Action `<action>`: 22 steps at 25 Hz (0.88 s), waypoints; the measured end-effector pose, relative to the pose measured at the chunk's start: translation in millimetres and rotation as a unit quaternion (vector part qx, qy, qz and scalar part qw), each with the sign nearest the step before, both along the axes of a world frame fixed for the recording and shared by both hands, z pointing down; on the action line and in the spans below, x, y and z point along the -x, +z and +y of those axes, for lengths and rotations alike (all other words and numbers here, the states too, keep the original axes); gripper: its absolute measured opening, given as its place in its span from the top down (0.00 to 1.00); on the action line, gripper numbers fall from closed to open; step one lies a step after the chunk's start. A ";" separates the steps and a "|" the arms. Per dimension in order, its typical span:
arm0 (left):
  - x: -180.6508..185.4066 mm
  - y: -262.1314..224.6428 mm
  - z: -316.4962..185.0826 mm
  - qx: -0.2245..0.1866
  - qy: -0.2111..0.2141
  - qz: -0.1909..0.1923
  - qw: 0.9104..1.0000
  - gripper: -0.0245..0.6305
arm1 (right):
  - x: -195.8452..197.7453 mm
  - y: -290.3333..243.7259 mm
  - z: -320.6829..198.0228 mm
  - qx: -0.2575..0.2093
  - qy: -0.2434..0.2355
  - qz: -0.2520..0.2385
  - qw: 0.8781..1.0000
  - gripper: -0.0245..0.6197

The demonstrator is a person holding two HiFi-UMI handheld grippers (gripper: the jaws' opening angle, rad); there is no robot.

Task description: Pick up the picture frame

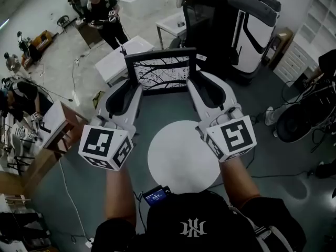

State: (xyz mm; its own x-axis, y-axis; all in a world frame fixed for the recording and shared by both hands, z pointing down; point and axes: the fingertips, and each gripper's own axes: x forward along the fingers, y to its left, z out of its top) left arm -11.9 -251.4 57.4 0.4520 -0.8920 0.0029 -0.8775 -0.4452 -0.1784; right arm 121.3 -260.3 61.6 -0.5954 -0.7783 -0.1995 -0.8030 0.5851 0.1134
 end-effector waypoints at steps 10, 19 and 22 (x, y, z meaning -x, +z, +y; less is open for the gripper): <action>-35.7 -114.8 65.2 -0.120 0.010 -0.008 0.993 0.83 | -37.3 -111.7 67.6 -0.130 0.012 -0.040 0.991 0.83; -45.4 -129.1 117.6 -0.160 0.004 -0.012 0.987 0.83 | -48.6 -125.5 118.8 -0.179 0.014 -0.059 0.982 0.84; -59.2 -138.6 103.2 -0.159 -0.002 -0.014 0.987 0.83 | -62.5 -135.1 101.4 -0.180 0.006 -0.063 0.982 0.84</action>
State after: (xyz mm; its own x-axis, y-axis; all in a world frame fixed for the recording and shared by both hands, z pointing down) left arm 47.3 -148.2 -81.2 0.4520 -0.8516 -0.2655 -0.8718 -0.3586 -0.3337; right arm 183.7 -158.9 -73.5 -0.5402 -0.6503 -0.5341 -0.8301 0.5159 0.2115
